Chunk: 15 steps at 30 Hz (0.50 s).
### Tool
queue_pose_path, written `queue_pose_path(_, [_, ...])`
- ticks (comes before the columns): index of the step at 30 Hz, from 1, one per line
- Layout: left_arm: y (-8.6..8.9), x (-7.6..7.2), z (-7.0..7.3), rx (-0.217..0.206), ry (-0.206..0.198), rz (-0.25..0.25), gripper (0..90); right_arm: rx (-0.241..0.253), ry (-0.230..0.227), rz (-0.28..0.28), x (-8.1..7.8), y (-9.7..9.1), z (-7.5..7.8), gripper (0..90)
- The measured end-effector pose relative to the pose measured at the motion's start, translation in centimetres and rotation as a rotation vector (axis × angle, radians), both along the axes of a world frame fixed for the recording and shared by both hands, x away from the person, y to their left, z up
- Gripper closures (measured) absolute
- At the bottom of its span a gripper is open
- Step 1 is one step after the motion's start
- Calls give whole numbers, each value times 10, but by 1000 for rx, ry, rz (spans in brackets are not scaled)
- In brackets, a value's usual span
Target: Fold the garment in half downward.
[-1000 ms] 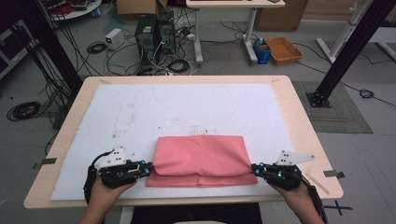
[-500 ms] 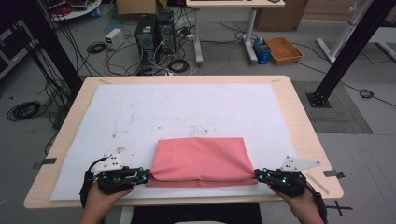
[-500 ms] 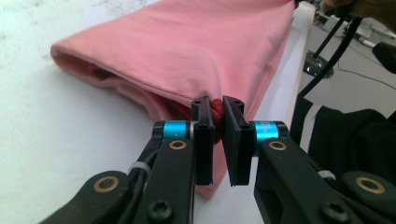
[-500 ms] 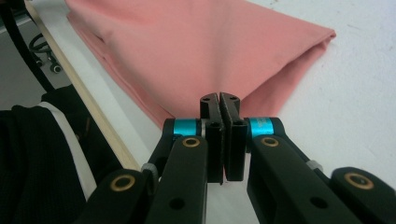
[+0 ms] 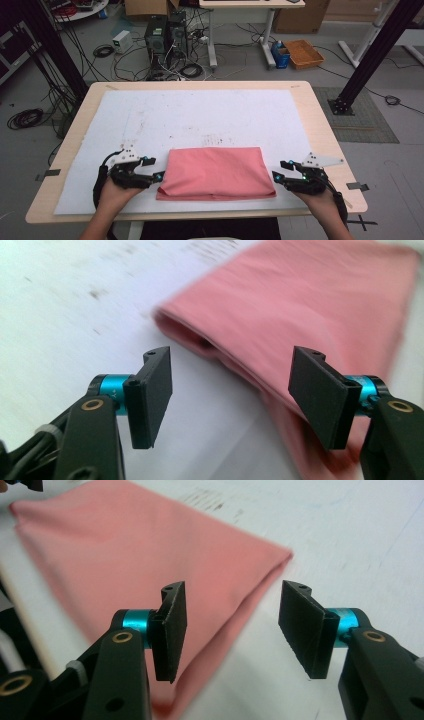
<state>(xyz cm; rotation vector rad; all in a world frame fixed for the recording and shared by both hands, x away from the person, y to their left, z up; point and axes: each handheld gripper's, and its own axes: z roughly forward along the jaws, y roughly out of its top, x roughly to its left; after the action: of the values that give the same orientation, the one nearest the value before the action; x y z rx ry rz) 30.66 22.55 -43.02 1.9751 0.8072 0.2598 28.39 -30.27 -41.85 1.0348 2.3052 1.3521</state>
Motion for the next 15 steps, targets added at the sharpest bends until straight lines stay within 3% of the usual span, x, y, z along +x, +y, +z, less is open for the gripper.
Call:
queue_pose_path(1, [-3, 15, 5, 0, -6, 20, 340, -5, -6, -6, 7, 3, 2, 446])
queue_pose_path(3, [-5, 23, 7, 1, -9, 28, 340, -6, -6, -5, 15, 7, 3, 446])
queue_pose_path(4, [-7, 31, 8, 6, -10, 33, 340, -14, 3, -9, 32, 15, 2, 446])
queue_pose_path(5, [-9, 39, 9, 17, -4, 45, 340, -14, 3, -9, 32, 15, 2, 446])
queue_pose_path(6, [-11, 46, 8, 17, -1, 55, 341, -33, 18, -12, 50, 23, -1, 446])
queue_pose_path(8, [-15, 58, 4, 20, 32, 56, 345, -38, 29, -22, 58, 26, -3, 447])
queue_pose_path(10, [-20, 68, -3, 20, 60, 50, 346, -64, 74, -43, 80, 32, -9, 456])
queue_pose_path(15, [-26, 78, -15, 34, 105, 52, 356, -60, 115, -42, 97, 40, -18, 467])
